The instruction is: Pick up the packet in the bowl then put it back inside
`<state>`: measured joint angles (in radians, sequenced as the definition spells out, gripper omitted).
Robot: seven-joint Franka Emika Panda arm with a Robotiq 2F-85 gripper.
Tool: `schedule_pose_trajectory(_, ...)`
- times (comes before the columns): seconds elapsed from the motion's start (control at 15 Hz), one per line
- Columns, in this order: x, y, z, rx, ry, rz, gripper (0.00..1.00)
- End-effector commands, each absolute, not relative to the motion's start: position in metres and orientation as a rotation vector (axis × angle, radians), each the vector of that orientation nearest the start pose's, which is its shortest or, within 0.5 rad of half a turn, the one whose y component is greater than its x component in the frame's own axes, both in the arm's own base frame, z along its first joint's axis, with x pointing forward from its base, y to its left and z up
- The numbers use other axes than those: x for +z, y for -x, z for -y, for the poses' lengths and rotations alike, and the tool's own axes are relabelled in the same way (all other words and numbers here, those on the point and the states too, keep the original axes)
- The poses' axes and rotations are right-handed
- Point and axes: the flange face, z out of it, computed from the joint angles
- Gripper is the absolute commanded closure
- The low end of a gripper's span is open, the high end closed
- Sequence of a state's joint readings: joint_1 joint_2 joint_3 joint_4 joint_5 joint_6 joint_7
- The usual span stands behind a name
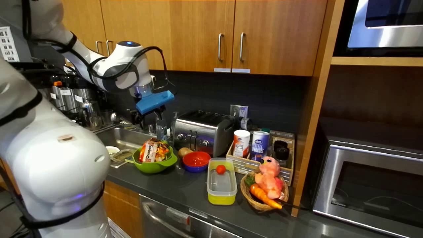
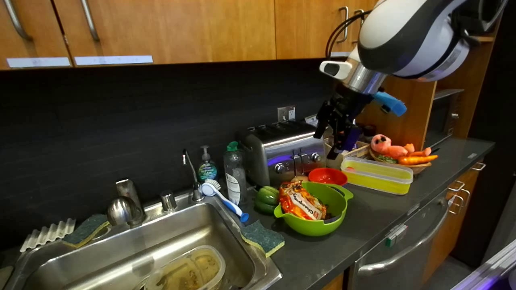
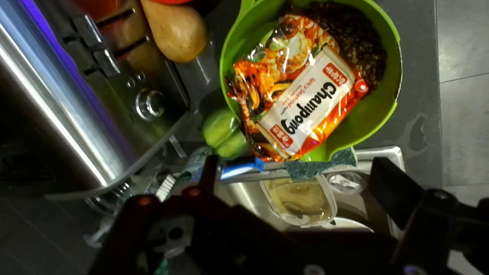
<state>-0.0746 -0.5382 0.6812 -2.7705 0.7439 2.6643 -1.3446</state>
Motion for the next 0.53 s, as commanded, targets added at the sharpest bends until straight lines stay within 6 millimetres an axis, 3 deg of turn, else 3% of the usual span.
schedule_pose_trajectory(0.0, 0.379, -0.331, -0.176, -0.529, 2.656, 1.827, 0.0)
schedule_pose_trajectory(0.47, 0.382, -0.309, -0.158, -0.178, 2.841, 1.623, 0.0)
